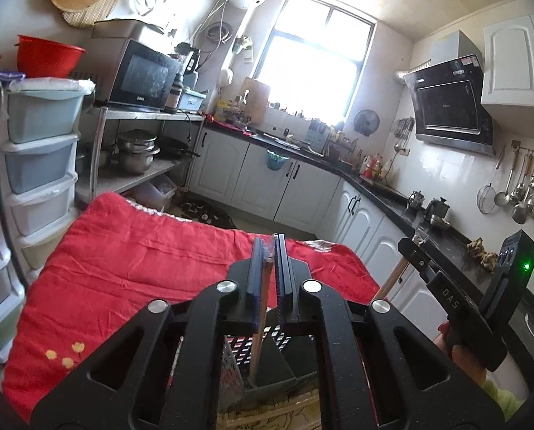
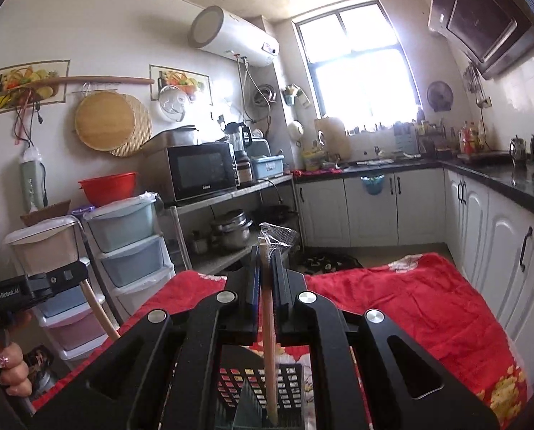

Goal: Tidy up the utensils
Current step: 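Open both grippers to drop the chopsticks upright into the basket, then withdraw both open grippers from the basket back toward the chopstick pile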

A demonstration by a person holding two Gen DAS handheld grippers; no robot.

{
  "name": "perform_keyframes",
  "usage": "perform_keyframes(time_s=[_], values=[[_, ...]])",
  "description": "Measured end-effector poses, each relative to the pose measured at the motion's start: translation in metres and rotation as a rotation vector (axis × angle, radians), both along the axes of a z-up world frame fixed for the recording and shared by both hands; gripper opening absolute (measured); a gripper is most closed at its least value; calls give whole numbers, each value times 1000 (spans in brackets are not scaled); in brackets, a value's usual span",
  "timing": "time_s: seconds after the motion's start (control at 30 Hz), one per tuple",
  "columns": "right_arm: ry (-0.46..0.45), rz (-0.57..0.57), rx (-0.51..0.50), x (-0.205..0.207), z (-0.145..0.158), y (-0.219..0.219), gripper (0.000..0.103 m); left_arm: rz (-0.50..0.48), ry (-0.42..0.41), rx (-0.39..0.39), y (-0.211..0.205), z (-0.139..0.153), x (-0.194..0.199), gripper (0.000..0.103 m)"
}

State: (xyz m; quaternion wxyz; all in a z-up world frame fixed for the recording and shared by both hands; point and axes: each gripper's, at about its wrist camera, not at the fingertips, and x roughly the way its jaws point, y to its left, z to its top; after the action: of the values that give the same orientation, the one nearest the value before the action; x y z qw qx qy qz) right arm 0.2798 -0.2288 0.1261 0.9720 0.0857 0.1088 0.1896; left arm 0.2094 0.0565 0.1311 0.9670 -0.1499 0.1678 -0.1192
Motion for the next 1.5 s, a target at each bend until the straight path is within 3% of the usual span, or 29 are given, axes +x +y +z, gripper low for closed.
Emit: perform_keyframes(time_s=[0.1,0.37,0.7,0.97,1.5], values=[[23,-20,6,-2,-4,0,42,1,21,-1,1,-6,1,10],[47,-19,16,-13,-11,-1,55,7,31,-5,4,-12,-9,45],[53,-37,-12,-31,-8,-9,66,46,0,-1,9,-11,-27,79],[67,-37,-46,-46,-9,-9,71,74,1,-16,16,-10,-40,92],[68,-22,-87,-73,-13,-8,73,71,6,5,12,-18,-59,92]])
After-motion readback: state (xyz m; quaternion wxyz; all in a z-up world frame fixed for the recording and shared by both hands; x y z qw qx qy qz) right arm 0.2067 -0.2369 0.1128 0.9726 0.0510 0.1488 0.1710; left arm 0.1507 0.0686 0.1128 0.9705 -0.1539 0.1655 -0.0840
